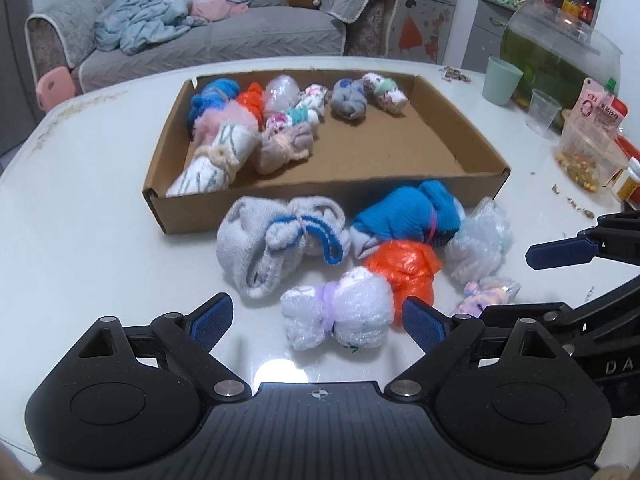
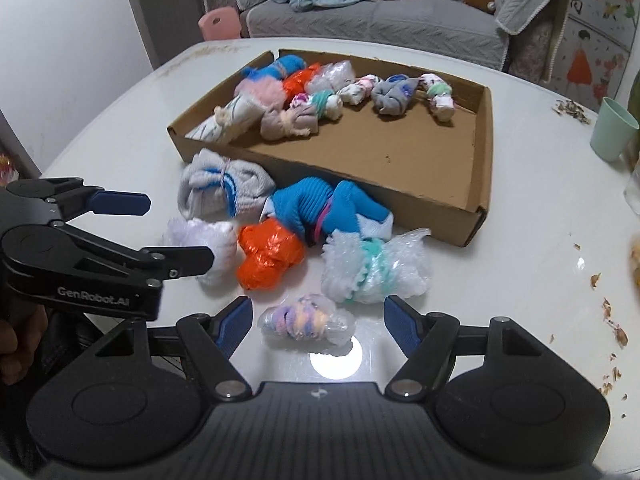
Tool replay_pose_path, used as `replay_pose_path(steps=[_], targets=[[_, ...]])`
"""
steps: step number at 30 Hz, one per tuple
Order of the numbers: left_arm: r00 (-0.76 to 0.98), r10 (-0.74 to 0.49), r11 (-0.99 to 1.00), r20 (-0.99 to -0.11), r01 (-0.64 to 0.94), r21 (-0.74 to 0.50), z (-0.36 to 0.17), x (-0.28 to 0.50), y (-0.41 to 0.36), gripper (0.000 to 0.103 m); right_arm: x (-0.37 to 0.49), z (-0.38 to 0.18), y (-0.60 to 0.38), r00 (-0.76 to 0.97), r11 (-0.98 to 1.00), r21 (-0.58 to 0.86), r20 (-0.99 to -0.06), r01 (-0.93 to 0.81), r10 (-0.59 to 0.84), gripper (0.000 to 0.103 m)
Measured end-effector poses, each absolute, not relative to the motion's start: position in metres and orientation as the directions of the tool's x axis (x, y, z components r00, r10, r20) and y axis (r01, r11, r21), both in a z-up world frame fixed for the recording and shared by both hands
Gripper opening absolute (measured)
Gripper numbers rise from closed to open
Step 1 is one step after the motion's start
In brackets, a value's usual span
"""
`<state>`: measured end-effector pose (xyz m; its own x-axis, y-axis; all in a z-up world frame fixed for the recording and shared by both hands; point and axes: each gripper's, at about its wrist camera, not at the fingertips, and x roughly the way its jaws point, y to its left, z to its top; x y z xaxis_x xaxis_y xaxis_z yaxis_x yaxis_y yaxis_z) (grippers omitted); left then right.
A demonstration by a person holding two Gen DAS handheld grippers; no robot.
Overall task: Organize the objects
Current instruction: 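Move both grippers back over the remaining pile, then grasp the bubble-wrap lilac bundle with the left gripper while the right grasps the pastel bundle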
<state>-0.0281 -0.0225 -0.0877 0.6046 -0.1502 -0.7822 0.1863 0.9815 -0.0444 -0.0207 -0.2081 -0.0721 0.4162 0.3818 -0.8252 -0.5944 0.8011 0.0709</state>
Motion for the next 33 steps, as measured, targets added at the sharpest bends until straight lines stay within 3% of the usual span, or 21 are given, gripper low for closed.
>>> replay_pose_path(steps=[8, 10, 13, 24, 33], targets=[[0.585, -0.151, 0.984, -0.797, 0.167, -0.064, -0.106, -0.021, -0.025, 0.091, -0.028, -0.087, -0.202, 0.430, 0.804, 0.035, -0.830, -0.593, 0.354, 0.063], [0.582, -0.166, 0.982, -0.796, 0.170, -0.081, -0.107, -0.020, -0.024, 0.084, -0.026, -0.088, -0.202, 0.414, 0.802, 0.054, -0.835, -0.594, 0.362, 0.051], [0.568, -0.196, 0.977, -0.800, 0.186, -0.108, -0.109, -0.019, -0.023, 0.069, -0.028, -0.090, -0.201, 0.397, 0.796, 0.058, -0.844, -0.603, 0.362, 0.049], [0.586, -0.203, 0.973, -0.785, 0.211, -0.094, -0.095, -0.027, -0.018, 0.065, -0.035, -0.079, -0.208, 0.387, 0.783, 0.067, -0.842, -0.618, 0.377, 0.047], [0.643, -0.151, 0.986, -0.751, 0.153, -0.067, -0.053, -0.038, 0.022, 0.065, -0.020, -0.039, -0.230, 0.449, 0.800, 0.101, -0.782, -0.592, 0.432, 0.047]])
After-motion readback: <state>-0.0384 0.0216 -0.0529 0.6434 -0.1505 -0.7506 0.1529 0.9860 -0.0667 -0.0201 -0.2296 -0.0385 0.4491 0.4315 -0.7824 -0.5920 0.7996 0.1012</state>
